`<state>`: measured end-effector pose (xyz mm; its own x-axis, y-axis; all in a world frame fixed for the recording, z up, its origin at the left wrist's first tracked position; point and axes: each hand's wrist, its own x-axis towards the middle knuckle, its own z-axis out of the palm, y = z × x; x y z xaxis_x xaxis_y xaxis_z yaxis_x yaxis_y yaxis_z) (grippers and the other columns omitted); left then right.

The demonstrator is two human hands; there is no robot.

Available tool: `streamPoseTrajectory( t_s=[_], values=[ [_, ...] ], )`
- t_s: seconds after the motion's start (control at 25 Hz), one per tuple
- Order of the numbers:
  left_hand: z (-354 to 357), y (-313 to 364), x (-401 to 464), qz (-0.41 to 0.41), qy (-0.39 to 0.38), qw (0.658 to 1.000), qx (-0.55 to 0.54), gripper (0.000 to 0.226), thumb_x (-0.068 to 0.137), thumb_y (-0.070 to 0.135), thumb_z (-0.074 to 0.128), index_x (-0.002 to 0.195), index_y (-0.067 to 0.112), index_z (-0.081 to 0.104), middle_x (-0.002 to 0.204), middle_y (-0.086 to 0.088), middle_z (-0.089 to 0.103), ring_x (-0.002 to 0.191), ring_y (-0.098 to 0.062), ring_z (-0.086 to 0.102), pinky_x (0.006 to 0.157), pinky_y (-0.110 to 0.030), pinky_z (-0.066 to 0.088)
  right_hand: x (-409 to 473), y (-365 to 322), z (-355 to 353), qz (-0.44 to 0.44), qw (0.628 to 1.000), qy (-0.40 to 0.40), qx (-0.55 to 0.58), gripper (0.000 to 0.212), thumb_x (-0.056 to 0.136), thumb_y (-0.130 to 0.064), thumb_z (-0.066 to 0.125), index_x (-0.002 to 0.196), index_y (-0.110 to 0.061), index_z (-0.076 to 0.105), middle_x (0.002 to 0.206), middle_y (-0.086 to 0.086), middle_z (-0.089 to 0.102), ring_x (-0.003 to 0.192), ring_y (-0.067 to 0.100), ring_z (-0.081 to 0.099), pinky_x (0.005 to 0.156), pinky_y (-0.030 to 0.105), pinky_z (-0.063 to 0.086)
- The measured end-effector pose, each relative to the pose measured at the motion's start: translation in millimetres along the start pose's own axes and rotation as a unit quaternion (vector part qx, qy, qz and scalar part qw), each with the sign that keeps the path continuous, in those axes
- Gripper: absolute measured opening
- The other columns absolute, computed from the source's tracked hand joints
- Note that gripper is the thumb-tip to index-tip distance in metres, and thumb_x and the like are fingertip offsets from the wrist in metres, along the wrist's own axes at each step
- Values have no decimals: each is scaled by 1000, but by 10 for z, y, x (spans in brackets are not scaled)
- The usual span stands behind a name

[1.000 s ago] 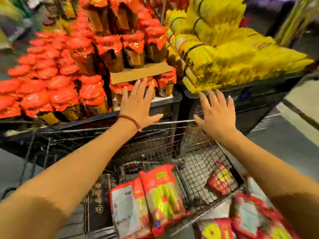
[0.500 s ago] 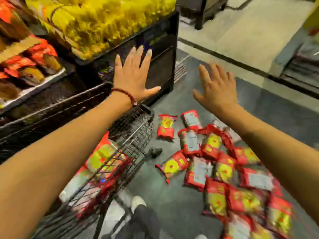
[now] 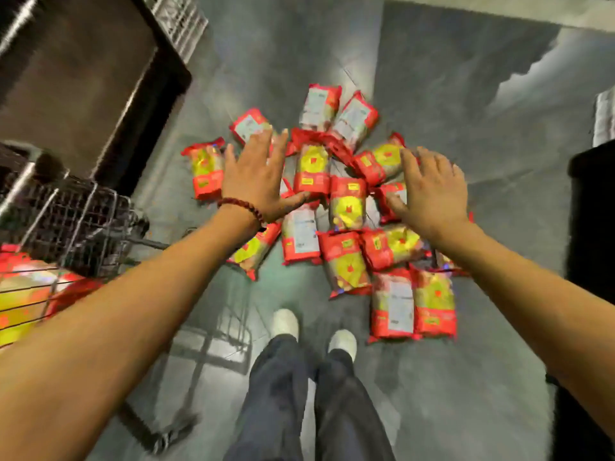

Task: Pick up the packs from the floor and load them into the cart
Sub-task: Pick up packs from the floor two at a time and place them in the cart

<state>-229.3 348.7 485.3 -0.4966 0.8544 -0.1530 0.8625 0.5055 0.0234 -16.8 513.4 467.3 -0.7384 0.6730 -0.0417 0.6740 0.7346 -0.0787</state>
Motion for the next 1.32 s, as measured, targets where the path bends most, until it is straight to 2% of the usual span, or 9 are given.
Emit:
streamPoseTrajectory(
  t_s=[0.36,0.48,0.6,0.8,0.92,1.04,1.12,1.2,1.32],
  values=[
    [2110,1301,334,122,-139,983,7,105,76,67,59,156,16,13,160,-11,22,147,-27,23,114,-56,21,-856,1336,1971,176,980,-86,29,72,80,-41,64,139,-5,47,130,25,55,114,44,54,91,55,46],
    [2732,1822,267,137,-180,974,-2,104,77,66,59,155,18,13,160,-10,21,147,-27,23,114,-56,21,-1215,1839,2427,201,974,-102,17,76,81,-49,55,142,-6,44,128,25,55,113,45,54,89,53,45],
    [3267,2242,196,149,-205,967,-4,103,78,65,58,156,17,11,161,-11,19,148,-27,21,115,-56,20,-1497,2265,2864,221,969,-112,15,72,81,-44,60,140,-6,45,127,26,56,113,45,55,90,54,45],
    [4405,2789,25,89,-217,972,-28,99,77,65,58,154,15,20,154,-13,34,141,-30,34,109,-53,31,-1851,2900,3921,228,956,-180,30,81,77,-51,42,143,-5,44,134,25,53,119,43,52,94,53,44],
    [5116,3002,-201,37,-255,965,-43,96,78,63,62,150,9,28,140,-18,47,125,-36,49,97,-44,43,-2025,3169,4594,213,946,-244,27,80,83,-48,58,148,-8,35,144,18,46,127,39,45,102,50,40],
    [5902,3254,-409,-102,-372,917,-103,91,77,67,62,140,5,41,134,-20,54,122,-36,53,100,-40,44,-2150,3369,5361,233,921,-302,78,88,80,-54,66,146,-5,34,142,18,47,129,38,43,105,48,40],
    [6338,3333,-466,-237,-397,857,-229,99,61,80,64,131,10,54,125,-13,64,113,-30,63,96,-38,51,-2176,3472,5794,301,880,-303,210,97,68,-64,73,139,-6,41,134,18,54,124,37,51,103,49,43],
    [6672,3336,-516,-327,-327,802,-378,90,45,78,75,115,21,67,109,-1,74,97,-17,71,90,-36,57,-2201,3564,6081,392,818,-234,349,100,55,-66,83,131,-12,47,123,5,62,112,26,61,99,43,50],
    [6839,3352,-587,-346,-265,760,-482,44,58,43,90,96,27,73,92,8,75,80,-2,73,78,-23,59,-2262,3608,6246,430,777,-202,413,93,51,-55,90,124,-14,51,115,-2,66,103,18,65,93,39,53]
  ],
)
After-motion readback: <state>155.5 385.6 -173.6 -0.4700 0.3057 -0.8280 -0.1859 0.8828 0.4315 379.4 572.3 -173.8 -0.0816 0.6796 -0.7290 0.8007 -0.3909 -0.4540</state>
